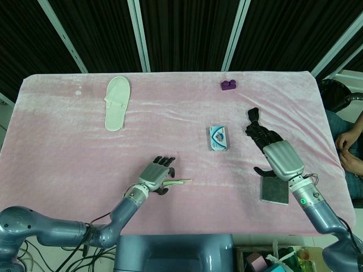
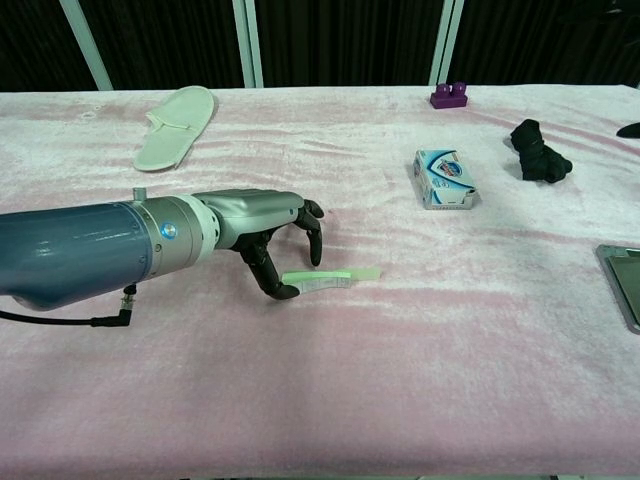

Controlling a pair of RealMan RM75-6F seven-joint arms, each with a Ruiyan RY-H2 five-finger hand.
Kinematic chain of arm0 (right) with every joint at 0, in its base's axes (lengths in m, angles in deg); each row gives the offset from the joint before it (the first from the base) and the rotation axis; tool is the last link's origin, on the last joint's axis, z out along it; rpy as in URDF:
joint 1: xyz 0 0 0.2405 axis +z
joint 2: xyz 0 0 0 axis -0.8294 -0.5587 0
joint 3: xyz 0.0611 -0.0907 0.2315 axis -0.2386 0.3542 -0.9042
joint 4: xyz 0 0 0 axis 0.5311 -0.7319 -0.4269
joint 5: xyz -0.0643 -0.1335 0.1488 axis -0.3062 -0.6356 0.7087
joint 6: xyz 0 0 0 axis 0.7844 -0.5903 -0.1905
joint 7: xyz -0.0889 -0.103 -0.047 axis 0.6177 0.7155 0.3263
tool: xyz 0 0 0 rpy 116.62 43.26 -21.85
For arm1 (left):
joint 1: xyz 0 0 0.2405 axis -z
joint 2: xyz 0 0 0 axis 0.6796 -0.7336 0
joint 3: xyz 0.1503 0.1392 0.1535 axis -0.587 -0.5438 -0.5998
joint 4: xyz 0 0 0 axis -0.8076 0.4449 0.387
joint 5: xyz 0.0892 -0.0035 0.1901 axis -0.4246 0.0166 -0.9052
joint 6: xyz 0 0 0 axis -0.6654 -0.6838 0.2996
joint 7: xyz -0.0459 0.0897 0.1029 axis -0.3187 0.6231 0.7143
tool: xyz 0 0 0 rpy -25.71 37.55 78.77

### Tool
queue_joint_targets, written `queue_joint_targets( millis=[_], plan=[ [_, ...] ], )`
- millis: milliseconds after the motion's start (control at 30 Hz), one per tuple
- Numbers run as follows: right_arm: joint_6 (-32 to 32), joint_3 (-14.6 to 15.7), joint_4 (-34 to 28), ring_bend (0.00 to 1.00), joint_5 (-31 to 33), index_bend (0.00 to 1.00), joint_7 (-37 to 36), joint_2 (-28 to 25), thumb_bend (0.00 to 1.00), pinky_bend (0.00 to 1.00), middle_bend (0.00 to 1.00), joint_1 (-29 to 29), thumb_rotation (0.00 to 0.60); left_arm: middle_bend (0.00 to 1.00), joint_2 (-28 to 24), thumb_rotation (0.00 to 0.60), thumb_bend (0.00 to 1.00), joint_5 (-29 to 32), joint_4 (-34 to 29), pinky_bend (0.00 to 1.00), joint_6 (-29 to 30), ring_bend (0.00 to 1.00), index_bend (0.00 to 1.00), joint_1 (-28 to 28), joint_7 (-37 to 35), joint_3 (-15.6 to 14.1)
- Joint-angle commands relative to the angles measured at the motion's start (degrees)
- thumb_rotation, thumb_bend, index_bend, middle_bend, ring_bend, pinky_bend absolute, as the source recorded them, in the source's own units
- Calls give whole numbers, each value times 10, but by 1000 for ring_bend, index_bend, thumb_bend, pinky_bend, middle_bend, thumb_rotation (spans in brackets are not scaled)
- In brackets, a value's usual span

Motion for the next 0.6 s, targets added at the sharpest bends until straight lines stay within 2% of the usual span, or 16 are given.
queue_joint_targets(
  millis=[33, 400, 600],
  plan=[
    [0, 1, 2, 0, 0, 0, 0, 1, 191, 127, 0, -1, 600, 27, 3, 600, 348, 0, 4, 0, -5, 0, 425, -1, -5, 0],
    [1, 2, 12, 0, -2, 0, -6, 6, 191, 128, 0, -2, 600, 30, 12, 600, 361, -5, 21, 0, -7, 0, 436, 0, -2, -7],
    [1, 3, 18, 0, -3, 0, -9, 9, 191, 128, 0, -4, 600, 34, 18, 600, 410, -15, 27, 0, 10, 0, 441, -3, 3, -11]
  ],
)
